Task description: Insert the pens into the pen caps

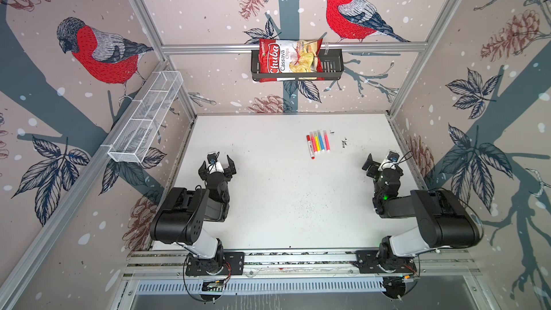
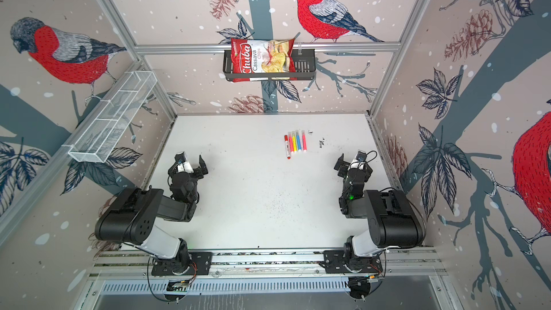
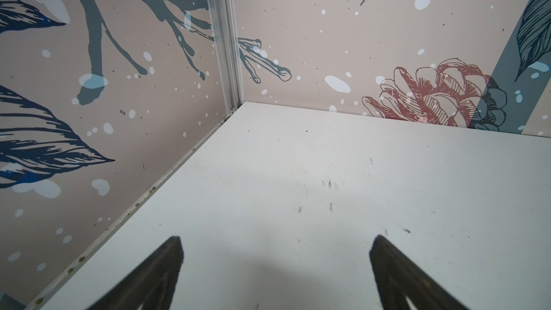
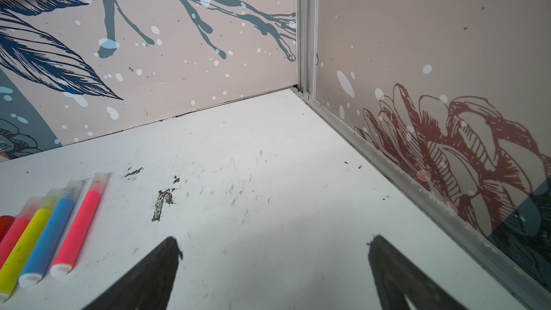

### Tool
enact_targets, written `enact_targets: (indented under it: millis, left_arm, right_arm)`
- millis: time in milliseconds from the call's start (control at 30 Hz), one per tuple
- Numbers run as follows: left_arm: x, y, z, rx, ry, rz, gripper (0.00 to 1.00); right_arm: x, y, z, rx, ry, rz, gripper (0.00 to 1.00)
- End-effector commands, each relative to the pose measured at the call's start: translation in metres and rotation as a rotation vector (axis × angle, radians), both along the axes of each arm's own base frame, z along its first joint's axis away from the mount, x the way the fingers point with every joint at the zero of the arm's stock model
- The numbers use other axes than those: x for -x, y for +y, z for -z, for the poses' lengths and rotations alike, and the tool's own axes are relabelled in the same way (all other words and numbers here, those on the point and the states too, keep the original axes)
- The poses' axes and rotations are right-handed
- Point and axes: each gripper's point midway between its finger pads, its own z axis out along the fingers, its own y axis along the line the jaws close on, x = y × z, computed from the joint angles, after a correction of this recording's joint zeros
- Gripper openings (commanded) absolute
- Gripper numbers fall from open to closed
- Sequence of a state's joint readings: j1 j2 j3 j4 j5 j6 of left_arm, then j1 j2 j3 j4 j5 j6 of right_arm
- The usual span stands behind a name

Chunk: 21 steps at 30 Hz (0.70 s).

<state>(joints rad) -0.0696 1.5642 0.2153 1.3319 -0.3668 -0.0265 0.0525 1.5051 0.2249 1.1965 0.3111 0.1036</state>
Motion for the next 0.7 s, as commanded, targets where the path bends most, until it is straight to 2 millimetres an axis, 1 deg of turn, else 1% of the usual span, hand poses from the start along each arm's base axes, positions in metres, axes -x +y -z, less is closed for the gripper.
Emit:
enact_targets:
  millis: [0, 333, 467, 667]
  left_arm:
    - [-0.0009, -0.0012, -0.0049, 0.006, -0.022, 0.008, 0.98]
    - [-0.0013, -0.0012, -0.0047, 0.006, -0.021, 0.008, 0.98]
    - [-0.0062, -0.0038, -0.0016, 0.001, -0.001, 0.022, 0.98]
    - [-0.0026, -0.0046, -0.004, 0.003, -0.015, 0.028, 0.98]
  right_arm:
    - [-0.0006, 0.0002, -0.0066, 0.0, -0.026, 0.0, 0.99]
    - [-0.0007, 0.0002, -0.0065, 0.0, -0.026, 0.0, 0.99]
    - [-0.0005, -0.0001, -0.0064, 0.0, -0.026, 0.001, 0.99]
    - [-0.0023, 0.0001, -0.0052, -0.002, -0.019, 0.0, 0.99]
